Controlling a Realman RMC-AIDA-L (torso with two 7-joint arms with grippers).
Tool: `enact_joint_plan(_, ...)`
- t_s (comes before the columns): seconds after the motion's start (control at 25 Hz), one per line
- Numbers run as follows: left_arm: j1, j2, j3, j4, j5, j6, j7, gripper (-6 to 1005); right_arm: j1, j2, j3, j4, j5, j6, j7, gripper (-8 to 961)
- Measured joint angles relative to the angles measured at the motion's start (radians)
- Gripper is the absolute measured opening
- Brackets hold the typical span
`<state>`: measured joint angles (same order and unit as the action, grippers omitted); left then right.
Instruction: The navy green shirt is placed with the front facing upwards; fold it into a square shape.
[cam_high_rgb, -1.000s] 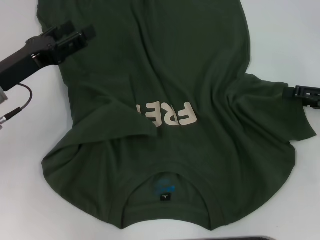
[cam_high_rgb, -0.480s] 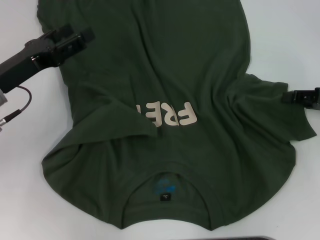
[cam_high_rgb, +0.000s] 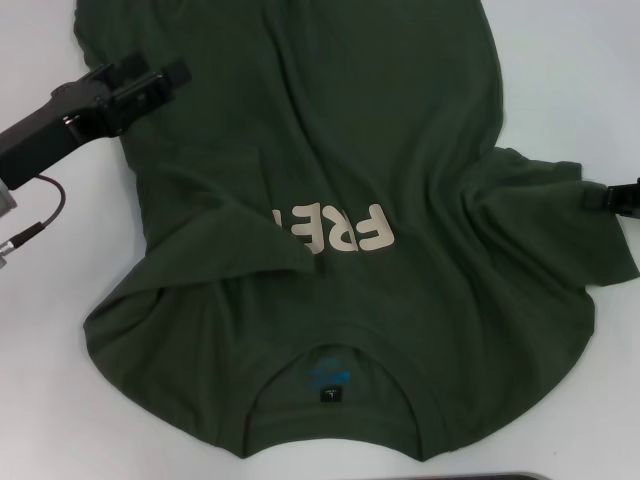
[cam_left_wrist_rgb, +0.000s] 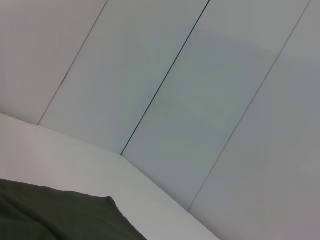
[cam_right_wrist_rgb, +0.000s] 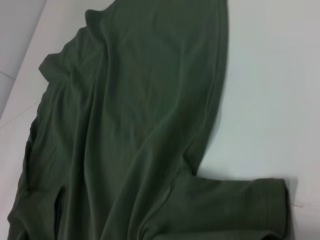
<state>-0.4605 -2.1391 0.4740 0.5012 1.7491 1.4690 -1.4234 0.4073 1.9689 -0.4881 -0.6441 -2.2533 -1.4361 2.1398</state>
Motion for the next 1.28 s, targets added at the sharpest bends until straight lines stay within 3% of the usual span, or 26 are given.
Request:
enact_joint_plan(0.28, -0.004, -0.001, 0.0, -0.012, -0.001, 0.0, 0.0, 887, -0.024, -0.012, 0.04, -0.002, 0.001, -0.004, 0.0, 15)
enact_joint_plan(0.64, -0.006, -0.008, 0.0, -0.014, -0.002, 0.001, -0.001, 888, -0.062, -0.029, 0.129, -0.014, 0.002, -0.043, -0.015, 28)
enact_joint_plan(0.96, -0.01, -0.012, 0.0, -0.013, -0.002, 0.001, -0.002, 887, -0.088, -0.03, 0.195, -0.07, 0.003, -0.129, -0.017, 40)
enact_joint_plan(1.28, -0.01, -0.019, 0.0, -0.013, -0.002, 0.001, -0.002, 888, -0.079, -0.03, 0.199, -0.07, 0.002, -0.161, -0.017, 51)
